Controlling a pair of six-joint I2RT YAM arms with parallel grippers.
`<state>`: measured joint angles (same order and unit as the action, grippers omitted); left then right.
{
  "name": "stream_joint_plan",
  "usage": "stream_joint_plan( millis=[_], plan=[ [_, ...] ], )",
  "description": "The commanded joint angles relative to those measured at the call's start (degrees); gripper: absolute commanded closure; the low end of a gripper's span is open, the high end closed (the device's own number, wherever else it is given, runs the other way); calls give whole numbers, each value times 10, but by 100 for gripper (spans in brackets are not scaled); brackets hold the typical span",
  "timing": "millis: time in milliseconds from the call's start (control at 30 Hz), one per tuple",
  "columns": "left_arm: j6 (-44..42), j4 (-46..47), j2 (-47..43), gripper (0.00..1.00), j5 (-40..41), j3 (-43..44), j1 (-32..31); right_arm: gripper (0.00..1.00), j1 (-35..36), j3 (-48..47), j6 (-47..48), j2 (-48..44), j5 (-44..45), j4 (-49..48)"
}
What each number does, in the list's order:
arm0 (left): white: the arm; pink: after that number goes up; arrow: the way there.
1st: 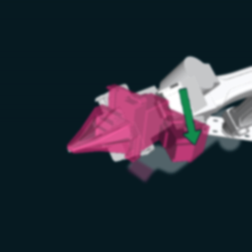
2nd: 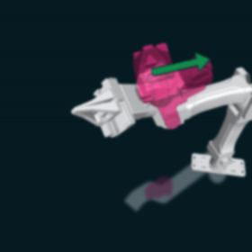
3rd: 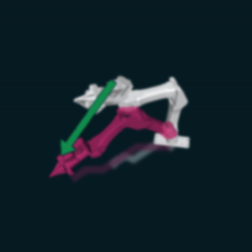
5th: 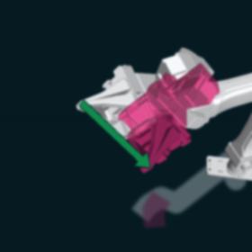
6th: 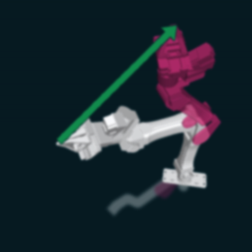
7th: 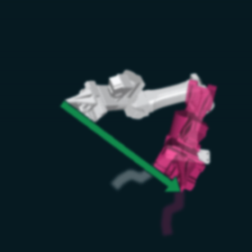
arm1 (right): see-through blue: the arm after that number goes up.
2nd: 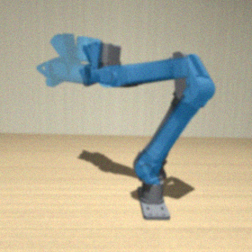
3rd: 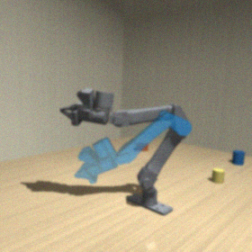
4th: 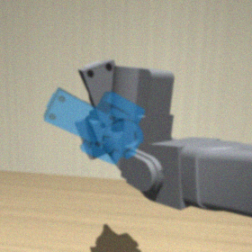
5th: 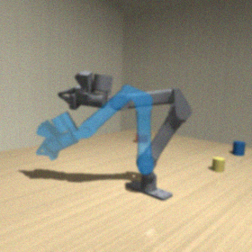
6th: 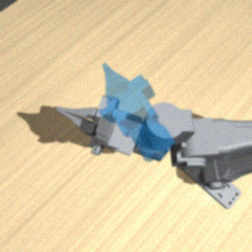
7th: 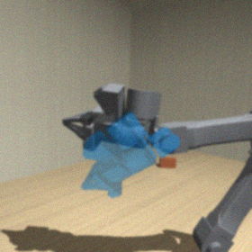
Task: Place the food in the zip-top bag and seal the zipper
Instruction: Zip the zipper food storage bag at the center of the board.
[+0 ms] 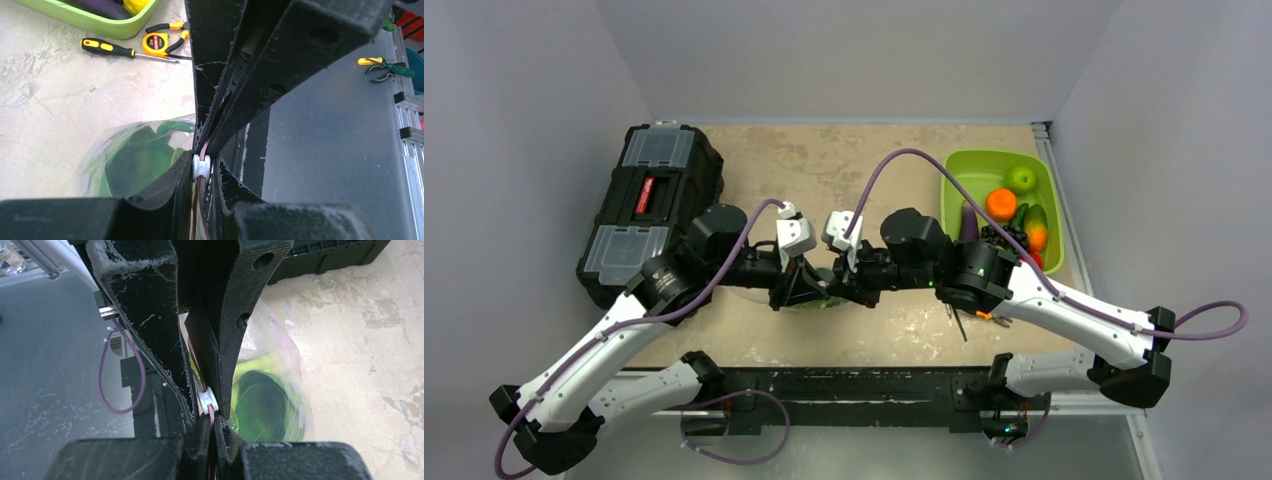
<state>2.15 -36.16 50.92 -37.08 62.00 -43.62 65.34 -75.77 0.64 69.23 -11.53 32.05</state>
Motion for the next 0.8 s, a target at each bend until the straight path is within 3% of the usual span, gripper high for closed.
stream_joint_plan(
  millis=[0,67,167,233,400,467,667,767],
  plan=[
    [-15,36,-18,98,-31,14,-2,100,2,4,24,-4,11,-16],
    [-19,32,-21,94,-24,15,-2,100,3,5,30,-4,21,-12],
    [-19,17,-22,68,-11,20,-2,100,3,11,32,-14,13,-26],
    [-35,6,-23,57,-9,22,-2,100,4,14,31,-16,8,-31],
    [-41,2,-45,46,5,16,-1,100,3,12,26,-7,3,-19],
    [-45,7,-52,47,3,11,-1,100,3,12,27,-8,4,-22],
    [-51,0,-41,66,4,17,-1,100,3,10,21,-12,0,-30],
    [-51,2,-36,67,2,18,-1,100,3,8,20,-10,3,-29]
  ],
)
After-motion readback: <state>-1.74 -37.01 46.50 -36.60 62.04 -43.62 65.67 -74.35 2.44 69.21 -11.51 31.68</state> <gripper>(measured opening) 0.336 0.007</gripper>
